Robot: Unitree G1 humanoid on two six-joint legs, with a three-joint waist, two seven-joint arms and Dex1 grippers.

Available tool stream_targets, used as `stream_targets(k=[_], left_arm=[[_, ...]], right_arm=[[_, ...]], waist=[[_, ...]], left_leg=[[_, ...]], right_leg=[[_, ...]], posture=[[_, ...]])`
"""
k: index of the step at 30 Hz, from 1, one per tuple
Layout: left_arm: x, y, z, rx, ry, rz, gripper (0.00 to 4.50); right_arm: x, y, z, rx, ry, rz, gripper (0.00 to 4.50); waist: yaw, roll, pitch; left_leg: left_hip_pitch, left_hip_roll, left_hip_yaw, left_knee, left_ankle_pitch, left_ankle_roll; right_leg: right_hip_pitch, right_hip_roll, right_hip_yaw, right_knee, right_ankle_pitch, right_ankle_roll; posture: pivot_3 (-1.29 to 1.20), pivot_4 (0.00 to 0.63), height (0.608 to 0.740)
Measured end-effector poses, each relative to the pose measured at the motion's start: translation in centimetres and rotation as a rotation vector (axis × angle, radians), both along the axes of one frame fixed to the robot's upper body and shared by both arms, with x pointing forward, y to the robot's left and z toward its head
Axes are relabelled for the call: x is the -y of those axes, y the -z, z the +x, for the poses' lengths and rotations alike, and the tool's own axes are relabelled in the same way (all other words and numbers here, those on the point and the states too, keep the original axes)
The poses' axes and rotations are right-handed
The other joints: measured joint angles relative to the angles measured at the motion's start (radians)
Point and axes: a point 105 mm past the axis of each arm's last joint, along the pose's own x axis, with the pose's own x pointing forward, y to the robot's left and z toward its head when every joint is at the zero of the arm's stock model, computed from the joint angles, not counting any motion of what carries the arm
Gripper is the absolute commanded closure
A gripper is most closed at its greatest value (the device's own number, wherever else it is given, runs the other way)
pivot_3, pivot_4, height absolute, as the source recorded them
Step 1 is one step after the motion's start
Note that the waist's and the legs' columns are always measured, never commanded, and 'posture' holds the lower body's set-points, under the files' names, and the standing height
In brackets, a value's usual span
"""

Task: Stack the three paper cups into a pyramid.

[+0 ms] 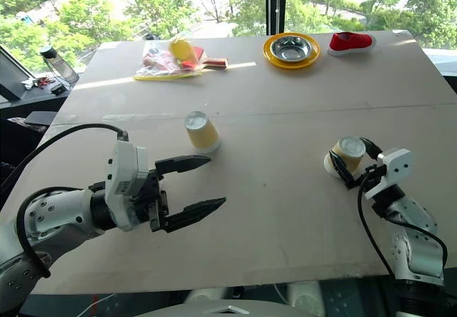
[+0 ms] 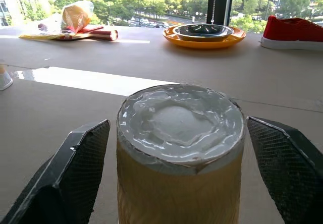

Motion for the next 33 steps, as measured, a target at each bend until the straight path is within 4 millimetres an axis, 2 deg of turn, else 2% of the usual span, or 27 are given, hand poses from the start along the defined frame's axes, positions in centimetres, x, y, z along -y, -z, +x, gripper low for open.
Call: stream_targets(k=[3, 4, 9, 12, 16, 20, 21, 25, 29, 33], left_arm=[[-0.3, 0.5, -0.1, -0.019, -0.021, -0.014, 0.0], [-0.4, 0.7, -0.2, -0.025, -0.035, -0.02, 0.0], [-1.3, 1.2, 0.0, -0.019, -0.12, -0.045, 0.0], [-2.1, 1.7, 0.5, -0.005, -0.23, -0.07, 0.0], [-2.7, 1.7, 1.2, 0.038, -0.39, -0.098, 0.0], [-3.1, 1.6, 1.3, 0.059, -0.5, -0.124, 0.0], [-3.3, 1.8, 1.3, 0.055, -0.515, -0.116, 0.0], [-3.9, 2.5, 1.2, 0.041, -0.569, -0.102, 0.0], [-3.9, 2.5, 0.9, 0.05, -0.579, -0.098, 0.0], [-4.9, 2.9, 0.4, 0.061, -0.666, -0.101, 0.0]], right_arm=[[-0.1, -0.2, 0.2, 0.006, -0.007, 0.001, 2.57], [-0.3, -0.3, 0.4, 0.01, -0.015, 0.002, 2.63], [-2.1, -1.0, 1.5, 0.032, -0.083, -0.02, 2.64], [-4.1, -1.7, 3.4, 0.048, -0.132, -0.055, 2.64], [-8.0, -2.7, 6.7, 0.059, -0.206, -0.077, 2.64], [-9.5, -2.5, 8.4, 0.028, -0.218, -0.088, 2.64], [-9.5, -2.2, 8.6, 0.016, -0.218, -0.091, 1.63], [-9.0, -1.7, 8.9, -0.012, -0.212, -0.101, 0.09], [-8.6, -2.3, 8.7, 0.011, -0.213, -0.085, 0.09], [-8.2, -5.9, 7.6, 0.142, -0.226, -0.139, 0.09]], waist=[[-0.003, 0.0, 0.0], [-0.004, 0.0, 0.0], [-0.016, 0.0, 0.0], [-0.024, 0.0, 0.0], [-0.021, 0.0, 0.0], [-0.012, -0.001, 0.0], [-0.012, -0.001, 0.0], [-0.018, 0.0, 0.0], [-0.02, 0.0, 0.0], [-0.021, 0.0, 0.0]], left_leg=[[0.0, 0.0, 0.0, 0.0, 0.0, 0.0], [0.0, 0.0, 0.0, 0.0, 0.0, 0.0], [0.0, 0.0, 0.0, 0.0, 0.0, 0.0], [0.001, 0.0, 0.002, 0.0, 0.0, 0.0], [0.0, 0.001, 0.001, 0.0, 0.0, 0.0], [-0.002, 0.0, 0.0, 0.0, 0.0, 0.0], [-0.002, 0.0, 0.0, 0.0, 0.0, 0.0], [-0.002, 0.0, 0.0, 0.0, 0.0, 0.0], [-0.001, 0.0, 0.001, 0.0, 0.0, -0.001], [-0.002, 0.001, 0.001, 0.0, 0.0, 0.0]], right_leg=[[0.0, 0.0, 0.0, 0.0, 0.0, 0.0], [0.0, 0.0, 0.0, 0.0, 0.0, 0.0], [0.0, 0.0, 0.0, 0.0, 0.0, 0.0], [0.0, 0.0, 0.002, 0.0, 0.0, -0.001], [0.0, 0.001, 0.001, 0.0, 0.001, -0.001], [-0.001, 0.0, -0.001, -0.002, 0.001, -0.001], [-0.002, 0.0, -0.001, -0.002, 0.001, -0.001], [-0.002, 0.001, 0.0, 0.0, 0.001, -0.001], [-0.002, 0.001, 0.0, 0.001, 0.001, -0.001], [-0.003, 0.001, 0.001, -0.001, 0.001, -0.001]], posture=[[0.0, 0.15, 0.732], [0.0, 0.15, 0.732], [0.0, 0.15, 0.732], [0.0, 0.15, 0.732], [0.0, 0.15, 0.732], [0.0, 0.15, 0.732], [0.0, 0.15, 0.732], [0.0, 0.15, 0.732], [0.0, 0.15, 0.732], [0.0, 0.15, 0.732]])
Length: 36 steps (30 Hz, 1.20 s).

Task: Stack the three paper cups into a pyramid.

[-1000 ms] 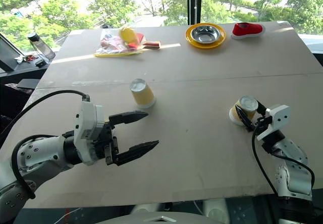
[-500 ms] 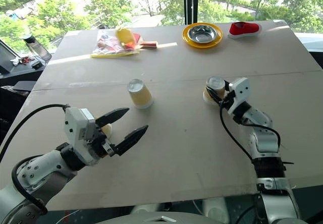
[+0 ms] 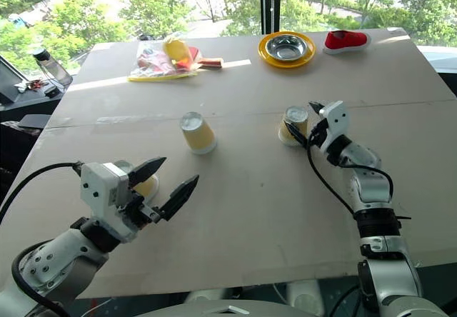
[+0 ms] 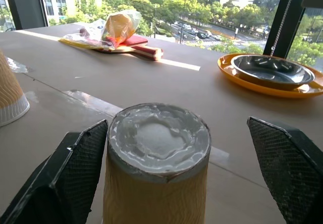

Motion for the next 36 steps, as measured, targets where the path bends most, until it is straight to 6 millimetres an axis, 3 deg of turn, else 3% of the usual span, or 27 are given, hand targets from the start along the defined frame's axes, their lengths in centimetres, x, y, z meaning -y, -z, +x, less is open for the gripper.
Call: stream_targets(k=[3, 4, 10, 19, 25, 36], left_arm=[[-1.1, 0.0, 0.0, 0.027, -0.105, -0.026, 0.0], [-1.4, -0.1, 0.0, 0.04, -0.137, -0.03, 0.0], [-2.3, 0.8, -0.8, 0.03, -0.236, -0.044, 0.0], [-3.2, 1.1, -2.4, 0.074, -0.3, -0.041, 0.0], [-3.2, 1.1, -2.7, 0.087, -0.308, -0.028, 0.0], [-2.8, 1.2, -2.6, 0.096, -0.301, -0.018, 0.0]], right_arm=[[-2.1, -2.2, -1.0, 0.05, -0.083, 0.001, 0.09], [-3.7, -2.3, -1.4, 0.04, -0.134, 0.001, 0.09], [-10.8, 0.8, -2.2, -0.091, -0.318, 0.003, 0.09], [-19.2, 1.9, -1.3, -0.135, -0.44, 0.042, 0.09], [-21.4, 2.5, -1.3, -0.139, -0.465, 0.04, 0.09], [-21.5, 3.7, 0.0, -0.137, -0.401, -0.02, 0.09]], waist=[[-0.002, 0.0, 0.0], [-0.002, 0.0, 0.0], [0.0, -0.001, 0.0], [-0.003, 0.0, 0.0], [-0.005, 0.0, 0.0], [-0.028, 0.0, 0.001]], left_leg=[[0.001, 0.002, 0.0, 0.0, 0.0, 0.0], [0.002, 0.003, 0.0, 0.0, 0.0, 0.0], [0.0, 0.002, 0.001, 0.0, 0.0, 0.0], [0.001, 0.002, 0.0, 0.0, 0.0, -0.001], [0.001, 0.002, 0.0, 0.0, -0.001, -0.002], [0.001, 0.003, 0.0, 0.0, -0.001, -0.002]], right_leg=[[0.0, 0.0, 0.0, 0.001, 0.0, 0.0], [0.001, 0.0, 0.0, 0.001, 0.0, -0.001], [0.0, 0.001, 0.0, 0.0, 0.001, -0.001], [-0.001, 0.003, 0.0, 0.0, 0.001, -0.002], [-0.001, 0.004, 0.0, 0.001, 0.001, -0.002], [-0.003, 0.005, 0.001, 0.001, 0.001, -0.002]], posture=[[0.0, 0.15, 0.732], [0.0, 0.15, 0.732], [0.0, 0.15, 0.732], [0.0, 0.15, 0.732], [0.0, 0.15, 0.732], [0.0, 0.15, 0.732]])
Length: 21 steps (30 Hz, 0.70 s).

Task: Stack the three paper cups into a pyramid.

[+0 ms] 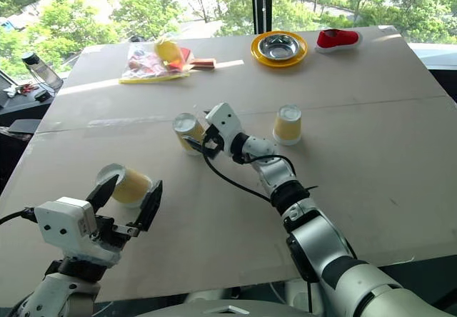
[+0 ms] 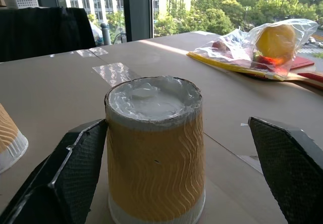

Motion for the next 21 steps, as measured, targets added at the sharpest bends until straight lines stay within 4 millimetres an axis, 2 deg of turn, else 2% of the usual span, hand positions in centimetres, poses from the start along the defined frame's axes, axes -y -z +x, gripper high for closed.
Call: stream_targets(k=[1, 3, 10, 17, 21], left_arm=[[-0.01, 0.01, 0.0, 0.0, -0.001, 0.002, 0.0], [-0.01, -0.01, 0.05, 0.001, -0.002, 0.002, 0.0], [0.07, -0.04, 0.17, 0.006, -0.006, -0.008, 0.0], [-0.04, 0.0, 0.18, 0.006, -0.021, -0.002, 0.0], [0.34, -0.14, 0.51, 0.018, -0.011, -0.007, 0.0]], right_arm=[[0.01, 0.09, 0.0, -0.001, 0.0, -0.001, 0.09], [-0.02, 0.25, -0.04, -0.005, -0.006, -0.004, 0.62], [-0.41, -0.03, -0.15, 0.002, -0.038, -0.014, 0.62], [-0.42, 0.86, -0.12, -0.021, -0.045, -0.033, 0.62], [-0.67, 0.18, -0.47, 0.0, -0.075, -0.022, 0.62]], waist=[[0.0, 0.0, 0.0], [0.001, 0.0, 0.0], [0.001, 0.0, 0.0], [0.0, 0.0, 0.0], [0.0, 0.0, 0.0]], left_leg=[[0.0, 0.0, 0.0, 0.0, 0.0, 0.0], [0.0, 0.001, 0.0, 0.0, 0.0, 0.0], [0.0, 0.001, 0.0, 0.0, 0.0, -0.001], [0.0, 0.001, 0.0, 0.0, 0.0, -0.001], [0.0, 0.001, 0.0, 0.0, 0.0, -0.001]], right_leg=[[0.0, 0.0, 0.0, 0.0, 0.0, 0.0], [0.0, 0.001, 0.0, 0.0, 0.0, 0.0], [0.0, 0.001, 0.0, 0.001, 0.0, 0.0], [0.0, 0.001, 0.0, 0.001, 0.0, 0.0], [-0.001, 0.001, 0.0, 0.001, 0.0, 0.0]], posture=[[0.0, 0.15, 0.732], [0.0, 0.15, 0.732], [0.0, 0.15, 0.732], [0.0, 0.15, 0.732], [0.0, 0.15, 0.732]])
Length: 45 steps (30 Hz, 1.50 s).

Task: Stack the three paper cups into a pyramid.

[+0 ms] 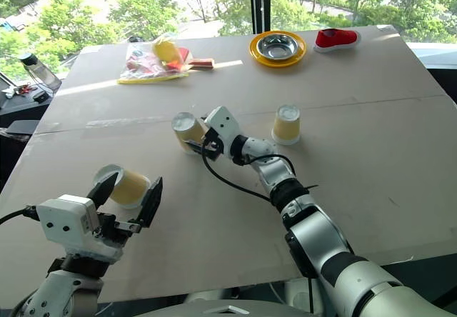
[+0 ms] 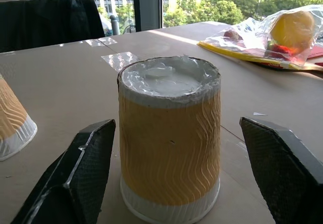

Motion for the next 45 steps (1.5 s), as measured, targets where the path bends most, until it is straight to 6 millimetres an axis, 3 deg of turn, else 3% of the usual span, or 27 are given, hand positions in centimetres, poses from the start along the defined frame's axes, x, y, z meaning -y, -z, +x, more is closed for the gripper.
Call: stream_targets(k=[3, 6, 7, 8, 9, 14, 19, 25, 28, 36, 45], left_arm=[[0.6, -0.1, 0.4, 0.007, 0.03, -0.004, 0.0], [1.2, -0.6, 1.6, 0.035, 0.058, -0.012, 0.0], [1.2, -0.7, 2.1, 0.041, 0.057, -0.015, 0.0], [1.2, -0.8, 2.6, 0.048, 0.051, -0.018, 0.0], [1.1, -0.8, 3.1, 0.045, 0.04, -0.023, 0.0], [1.6, -0.1, 5.9, 0.007, 0.048, -0.051, 0.0], [2.0, 0.7, 9.1, -0.025, 0.054, -0.049, 0.0], [2.1, 1.3, 12.0, -0.034, 0.04, -0.041, 0.0], [2.5, 1.9, 13.1, -0.047, 0.053, -0.041, 0.0], [4.3, 1.7, 15.8, -0.007, 0.104, -0.026, 0.0], [5.4, 1.6, 17.7, 0.022, 0.122, -0.015, 0.0]], right_arm=[[-0.2, -2.1, -1.4, 0.069, -0.05, 0.059, 0.62], [1.7, -0.6, -4.1, 0.024, -0.084, 0.082, 0.62], [3.3, 0.3, -4.7, -0.001, -0.078, 0.057, 0.62], [5.2, 1.1, -5.1, -0.026, -0.063, 0.027, 0.1], [7.1, 1.4, -5.7, -0.046, -0.055, 0.008, 0.02], [16.0, 1.2, -9.3, -0.158, 0.001, -0.062, 0.02], [22.3, 0.7, -11.7, -0.218, 0.135, -0.062, 0.02], [24.2, -0.3, -15.2, -0.178, 0.13, 0.001, 0.02], [25.0, -0.5, -15.8, -0.169, 0.145, 0.02, 0.02], [25.5, -1.0, -16.5, -0.128, 0.157, 0.046, 0.02], [25.5, -1.5, -16.3, -0.107, 0.167, 0.069, 0.02]], waist=[[0.003, 0.0, 0.0], [0.016, 0.0, -0.001], [0.022, 0.0, 0.0], [0.031, 0.0, 0.0], [0.036, 0.0, -0.001], [0.036, -0.001, -0.001], [0.033, -0.002, -0.001], [0.044, -0.004, -0.001], [0.045, -0.005, -0.001], [0.063, -0.006, -0.001], [0.059, -0.006, -0.002]], left_leg=[[-0.001, 0.0, -0.001, 0.0, 0.0, 0.0], [-0.003, 0.0, -0.002, 0.0, 0.0, -0.001], [-0.003, 0.0, -0.002, 0.001, 0.0, -0.001], [-0.004, -0.001, -0.002, 0.003, 0.0, 0.0], [-0.004, -0.002, -0.002, 0.003, 0.0, 0.0], [-0.003, -0.001, -0.001, 0.003, -0.002, 0.002], [-0.002, 0.0, -0.001, 0.003, -0.001, 0.001], [-0.002, 0.0, -0.001, 0.003, -0.001, 0.0], [-0.001, 0.0, 0.0, 0.005, -0.001, 0.0], [-0.001, 0.0, -0.002, 0.007, -0.001, 0.0], [-0.001, 0.0, -0.002, 0.008, -0.001, 0.001]], right_leg=[[-0.001, 0.0, -0.001, 0.0, 0.0, 0.0], [-0.001, 0.0, -0.002, -0.001, 0.0, 0.0], [-0.001, -0.001, -0.002, -0.001, 0.0, 0.0], [-0.001, -0.001, -0.002, -0.001, 0.0, 0.0], [0.0, -0.002, -0.002, -0.001, 0.0, 0.0], [0.001, -0.002, -0.003, 0.0, 0.0, 0.0], [0.002, -0.001, -0.002, 0.0, 0.0, 0.0], [0.004, -0.001, -0.003, -0.001, 0.0, 0.001], [0.005, -0.001, -0.002, -0.001, 0.001, 0.001], [0.007, -0.002, -0.004, -0.001, 0.001, 0.002], [0.007, -0.002, -0.004, -0.001, 0.001, 0.002]], posture=[[0.0, 0.15, 0.732], [0.0, 0.15, 0.732], [0.0, 0.15, 0.732], [0.0, 0.15, 0.732], [0.0, 0.15, 0.732], [0.0, 0.15, 0.732], [0.0, 0.15, 0.732], [0.0, 0.15, 0.732], [0.0, 0.15, 0.732], [0.0, 0.15, 0.732], [0.0, 0.15, 0.732]])
